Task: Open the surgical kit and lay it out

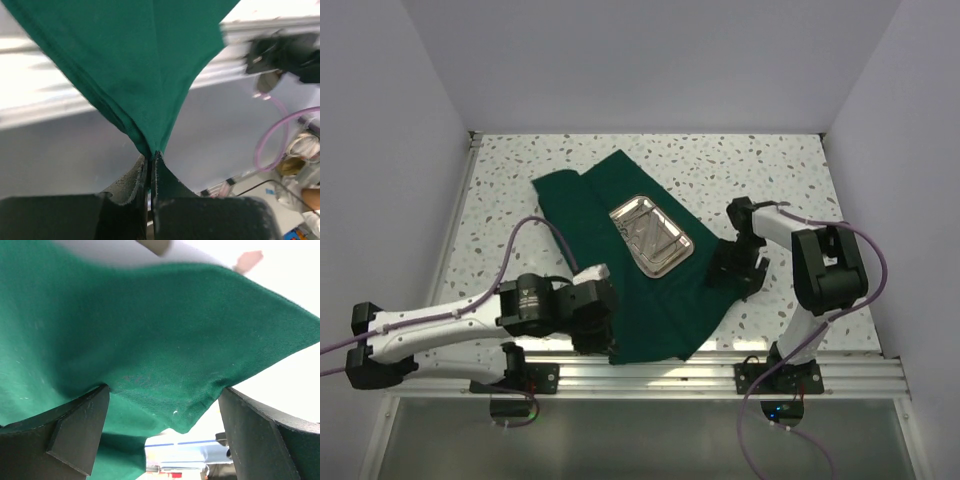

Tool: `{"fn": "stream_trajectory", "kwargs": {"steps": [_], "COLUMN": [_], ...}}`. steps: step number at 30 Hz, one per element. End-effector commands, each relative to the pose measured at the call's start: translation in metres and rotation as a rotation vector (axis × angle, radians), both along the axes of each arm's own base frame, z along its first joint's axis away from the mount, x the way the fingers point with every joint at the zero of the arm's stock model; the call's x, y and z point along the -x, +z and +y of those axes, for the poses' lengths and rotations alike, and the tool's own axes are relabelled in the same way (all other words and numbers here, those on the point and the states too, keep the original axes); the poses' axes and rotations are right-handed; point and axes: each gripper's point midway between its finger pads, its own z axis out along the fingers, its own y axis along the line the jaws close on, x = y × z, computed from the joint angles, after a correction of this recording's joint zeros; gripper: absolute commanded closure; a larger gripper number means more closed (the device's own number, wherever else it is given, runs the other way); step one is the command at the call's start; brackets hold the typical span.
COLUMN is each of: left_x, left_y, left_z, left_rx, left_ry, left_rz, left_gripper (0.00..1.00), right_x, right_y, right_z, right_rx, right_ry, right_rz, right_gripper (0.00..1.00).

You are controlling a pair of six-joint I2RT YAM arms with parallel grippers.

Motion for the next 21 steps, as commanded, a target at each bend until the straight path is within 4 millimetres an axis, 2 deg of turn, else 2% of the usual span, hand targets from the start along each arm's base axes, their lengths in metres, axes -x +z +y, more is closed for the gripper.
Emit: {"fn": "stream_trajectory", "kwargs": {"steps": [1,2,3,4,5,6,7,8,9,10,12,13,14,17,19,20,21], "left_x": [0.039,0.046,0.058,0.064,0.068,0.078,0.081,0.089,0.097,0.099,0.096,0.093,0.088,0.056,0.027,0.015,-0.012], "left_y": [-0.022,-0.029,-0.024,-0.025,-0.025,-0.026,-0.038,-0.033,-0.036,-0.036,-0.038,-0.036,-0.025,-0.007,0.003,0.012,0.017], "left_z": [0.011,0.006,-0.001,-0.001,-0.014,-0.017,-0.018,-0.027,-0.031,-0.044,-0.055,-0.054,-0.057,-0.055,-0.058,-0.059,-0.057], "left_rx": [-0.093,-0.130,-0.136,-0.176,-0.217,-0.256,-0.341,-0.339,-0.350,-0.316,-0.297,-0.302,-0.275,-0.212,-0.157,-0.132,-0.119], "left_ry": [0.172,0.213,0.188,0.194,0.220,0.212,0.243,0.241,0.238,0.235,0.236,0.241,0.250,0.278,0.302,0.250,0.287], "left_rz": [0.161,0.189,0.198,0.209,0.225,0.248,0.252,0.292,0.317,0.325,0.309,0.294,0.278,0.176,0.134,0.092,0.051], "left_gripper": [1.00,1.00,1.00,1.00,1.00,1.00,0.99,0.89,0.37,0.04,0.00,0.00,0.00,0.00,0.00,0.00,0.00], "right_x": [-0.068,-0.071,-0.069,-0.076,-0.078,-0.076,-0.079,-0.078,-0.076,-0.078,-0.078,-0.080,-0.082,-0.088,-0.091,-0.096,-0.100], "right_y": [-0.023,-0.022,-0.021,-0.017,-0.016,-0.015,-0.013,-0.013,-0.014,-0.014,-0.012,-0.008,-0.005,0.014,0.023,0.037,0.045], "right_z": [0.004,0.001,-0.004,-0.009,-0.020,-0.027,-0.038,-0.043,-0.047,-0.049,-0.053,-0.054,-0.055,-0.048,-0.038,-0.038,-0.032], "right_rx": [0.039,0.060,0.089,0.113,0.160,0.180,0.190,0.191,0.188,0.180,0.163,0.158,0.152,0.103,0.041,0.027,-0.013], "right_ry": [-0.046,-0.046,-0.043,-0.045,-0.056,-0.064,-0.100,-0.127,-0.149,-0.163,-0.184,-0.187,-0.190,-0.183,-0.189,-0.191,-0.190], "right_rz": [-0.210,-0.215,-0.199,-0.211,-0.212,-0.198,-0.194,-0.183,-0.167,-0.165,-0.149,-0.160,-0.168,-0.215,-0.248,-0.303,-0.335], "right_gripper": [0.07,0.07,0.07,0.06,0.06,0.06,0.06,0.06,0.05,0.05,0.04,0.04,0.03,0.02,0.02,0.02,0.02]}}
